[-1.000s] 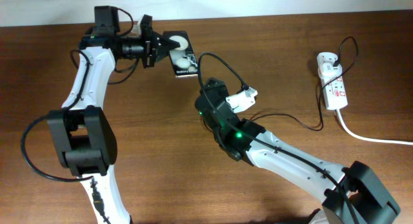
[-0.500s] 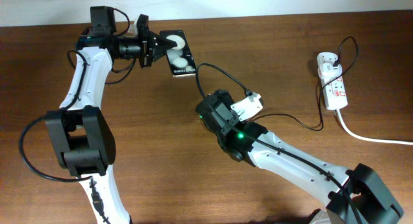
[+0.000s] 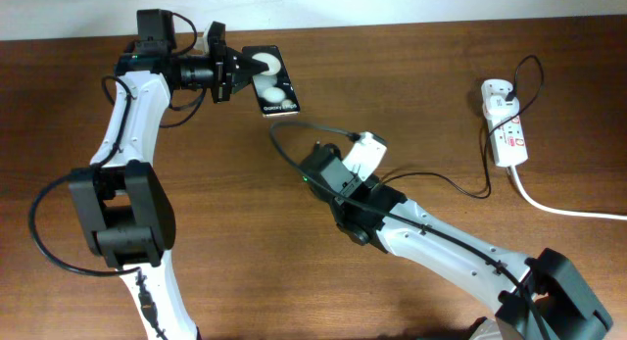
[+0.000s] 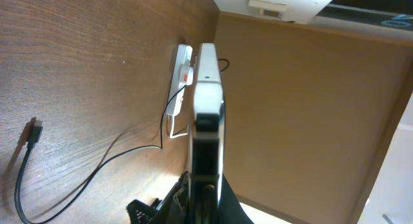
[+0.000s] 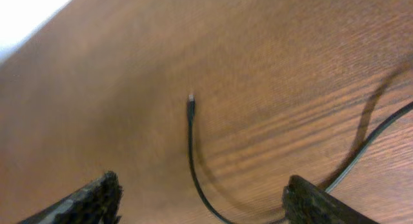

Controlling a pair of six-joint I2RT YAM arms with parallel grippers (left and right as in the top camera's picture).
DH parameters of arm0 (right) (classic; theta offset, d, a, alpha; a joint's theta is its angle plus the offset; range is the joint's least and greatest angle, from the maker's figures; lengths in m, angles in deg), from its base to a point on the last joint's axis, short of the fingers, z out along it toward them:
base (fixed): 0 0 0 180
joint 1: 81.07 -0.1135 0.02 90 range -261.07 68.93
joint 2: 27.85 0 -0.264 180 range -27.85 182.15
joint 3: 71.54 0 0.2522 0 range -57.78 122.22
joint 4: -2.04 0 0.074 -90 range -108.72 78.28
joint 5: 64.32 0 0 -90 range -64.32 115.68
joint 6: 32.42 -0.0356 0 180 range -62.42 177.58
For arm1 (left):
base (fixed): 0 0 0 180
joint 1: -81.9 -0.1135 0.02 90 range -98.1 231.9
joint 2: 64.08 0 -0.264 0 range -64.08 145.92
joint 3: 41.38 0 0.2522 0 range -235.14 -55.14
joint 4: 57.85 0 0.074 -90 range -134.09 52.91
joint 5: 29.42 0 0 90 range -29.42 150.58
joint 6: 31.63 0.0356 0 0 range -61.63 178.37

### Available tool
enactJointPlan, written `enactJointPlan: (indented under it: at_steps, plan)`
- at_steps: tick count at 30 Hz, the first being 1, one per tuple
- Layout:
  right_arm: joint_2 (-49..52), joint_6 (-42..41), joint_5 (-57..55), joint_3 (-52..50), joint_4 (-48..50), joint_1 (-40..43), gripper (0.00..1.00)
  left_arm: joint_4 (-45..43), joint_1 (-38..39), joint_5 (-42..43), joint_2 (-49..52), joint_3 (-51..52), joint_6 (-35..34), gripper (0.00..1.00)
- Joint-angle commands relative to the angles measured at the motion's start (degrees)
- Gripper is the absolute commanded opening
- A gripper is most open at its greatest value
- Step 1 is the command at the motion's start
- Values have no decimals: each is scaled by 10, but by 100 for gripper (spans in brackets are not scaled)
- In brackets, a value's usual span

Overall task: Plug charger to phone and switch on socket
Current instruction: 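Open the right gripper and pull it away from the phone, then move the right gripper down over the black cable's connector end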

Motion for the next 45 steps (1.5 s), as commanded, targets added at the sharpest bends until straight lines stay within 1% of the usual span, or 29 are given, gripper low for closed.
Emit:
enactJointPlan:
  at_steps: [1,2,5,9,13,18,21,23,25,27,28,31,35,38,42,45]
  plan:
    - [-17,156,67,2,-19,-4,96,-1,-3,27,-1,-3,12,0]
    - [-19,173,72,2,-28,-4,100,-1,-3,27,-1,-3,12,0]
    - [-29,198,74,2,-62,-4,99,-1,-3,27,-1,-3,12,0]
    - [-41,267,119,2,-99,-4,99,-1,-3,25,-1,-3,12,0]
    - [-41,294,158,2,-107,-4,86,-1,-3,19,-1,-3,12,0]
    - [-41,297,165,23,-141,-4,76,-2,-14,3,-1,-3,12,0]
    - [-41,334,204,55,-167,4,65,-1,-34,4,-1,-3,19,0]
    - [-41,337,230,76,-190,23,59,0,-45,19,-1,-3,51,0]
    - [-41,337,254,88,-203,41,56,10,-54,45,-1,-3,81,0]
    - [-41,337,299,95,-207,68,47,32,-66,71,-1,-3,116,0]
    - [-41,337,317,96,-207,78,44,43,-71,82,-1,-3,131,0]
    - [-41,337,367,101,-207,109,39,82,-86,111,-1,-3,172,0]
    - [-39,350,382,136,-213,116,39,149,-101,111,-1,-3,209,0]
    - [-19,352,381,184,-247,117,39,198,-101,112,-1,-3,253,0]
    - [45,365,373,288,-320,117,39,288,-102,111,-1,-3,354,0]
    - [97,367,371,349,-354,117,39,320,-105,109,-1,-3,387,0]
